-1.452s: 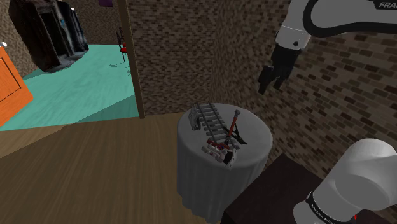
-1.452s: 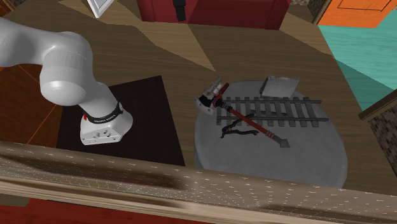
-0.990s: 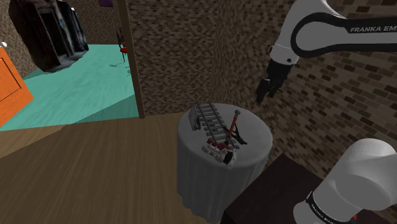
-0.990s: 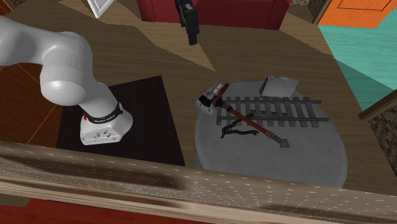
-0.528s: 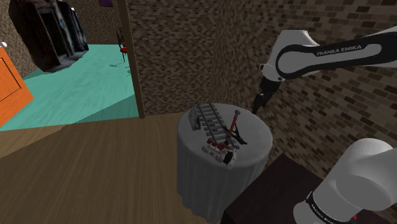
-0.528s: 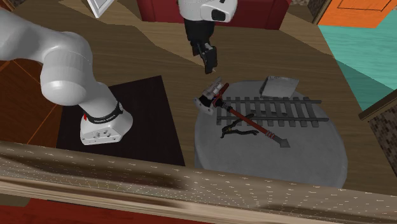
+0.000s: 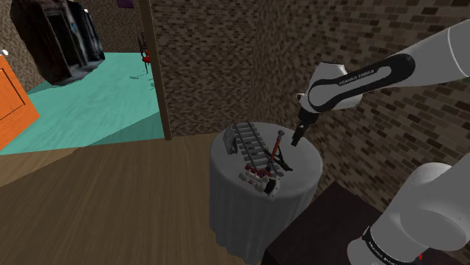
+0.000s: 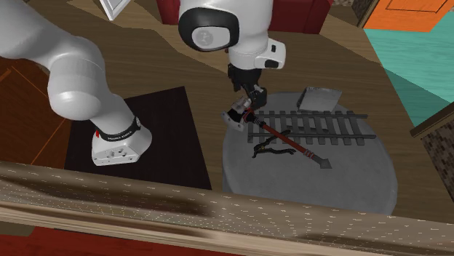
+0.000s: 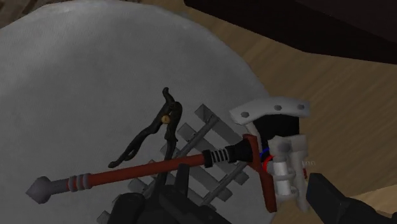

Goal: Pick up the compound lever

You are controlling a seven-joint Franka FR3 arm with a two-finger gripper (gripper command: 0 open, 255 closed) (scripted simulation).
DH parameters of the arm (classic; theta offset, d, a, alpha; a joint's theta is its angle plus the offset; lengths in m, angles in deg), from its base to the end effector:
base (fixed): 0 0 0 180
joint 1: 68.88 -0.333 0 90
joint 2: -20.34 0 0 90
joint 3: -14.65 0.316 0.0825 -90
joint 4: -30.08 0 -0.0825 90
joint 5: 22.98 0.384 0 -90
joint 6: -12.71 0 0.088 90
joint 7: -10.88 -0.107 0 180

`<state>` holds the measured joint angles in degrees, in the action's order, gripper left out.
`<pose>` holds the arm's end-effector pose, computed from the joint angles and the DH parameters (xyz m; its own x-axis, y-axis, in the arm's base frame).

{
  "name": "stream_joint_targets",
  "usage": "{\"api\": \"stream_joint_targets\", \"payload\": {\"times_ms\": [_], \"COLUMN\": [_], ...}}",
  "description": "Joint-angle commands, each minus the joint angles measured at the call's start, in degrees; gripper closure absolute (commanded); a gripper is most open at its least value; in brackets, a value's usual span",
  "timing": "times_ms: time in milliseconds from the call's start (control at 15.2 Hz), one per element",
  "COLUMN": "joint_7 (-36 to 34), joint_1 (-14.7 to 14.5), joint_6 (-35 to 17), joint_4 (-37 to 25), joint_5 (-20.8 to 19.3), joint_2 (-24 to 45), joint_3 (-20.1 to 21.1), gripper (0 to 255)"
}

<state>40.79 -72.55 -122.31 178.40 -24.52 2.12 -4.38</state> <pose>0.4095 -0.1098 0.3685 0.9553 0.2772 0.1022 0.2820 -0.9587 -0.0355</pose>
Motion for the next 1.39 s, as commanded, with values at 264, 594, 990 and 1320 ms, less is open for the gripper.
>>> {"api": "stream_joint_targets", "payload": {"times_ms": [264, 594, 990, 1320], "joint_7": [16.4, 32.6, 45.8, 48.2], "joint_1": [-3.3, -2.2, 3.6, 5.2], "joint_6": [-9.8, -14.3, -16.7, -19.3], "joint_4": [-3.9, -10.2, -19.2, -20.2], "joint_5": [9.1, 21.8, 30.7, 33.4], "joint_2": [15.2, 28.9, 42.4, 46.1], "joint_3": [-5.0, -3.6, 2.4, 4.6], "gripper": [0, 0, 0, 0]}}
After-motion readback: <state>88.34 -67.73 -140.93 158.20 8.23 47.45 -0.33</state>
